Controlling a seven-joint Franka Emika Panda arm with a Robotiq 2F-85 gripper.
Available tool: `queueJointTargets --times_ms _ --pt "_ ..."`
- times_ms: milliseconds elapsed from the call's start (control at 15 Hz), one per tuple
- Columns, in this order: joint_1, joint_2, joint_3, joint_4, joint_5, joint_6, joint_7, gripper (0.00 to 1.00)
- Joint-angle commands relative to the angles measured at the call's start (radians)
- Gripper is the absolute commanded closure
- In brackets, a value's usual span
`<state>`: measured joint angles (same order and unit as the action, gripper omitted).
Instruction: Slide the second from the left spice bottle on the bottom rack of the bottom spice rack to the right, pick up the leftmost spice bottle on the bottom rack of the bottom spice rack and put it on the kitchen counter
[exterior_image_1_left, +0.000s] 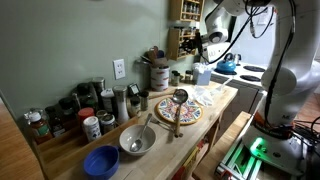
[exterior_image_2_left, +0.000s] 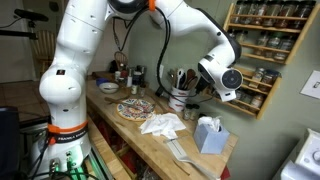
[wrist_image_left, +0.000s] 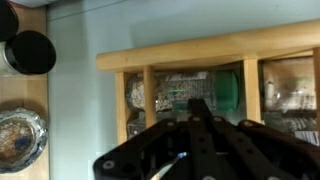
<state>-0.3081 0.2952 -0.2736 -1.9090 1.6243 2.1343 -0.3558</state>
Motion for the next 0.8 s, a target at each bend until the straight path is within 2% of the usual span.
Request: queueJointTargets --times_ms 0,733 --pt "-0.004 0.031 0.000 0.028 0.041 0.028 0.010 1.00" --pt "-0.002 0.052 -0.001 0.050 0.120 0.118 -0.004 1.00"
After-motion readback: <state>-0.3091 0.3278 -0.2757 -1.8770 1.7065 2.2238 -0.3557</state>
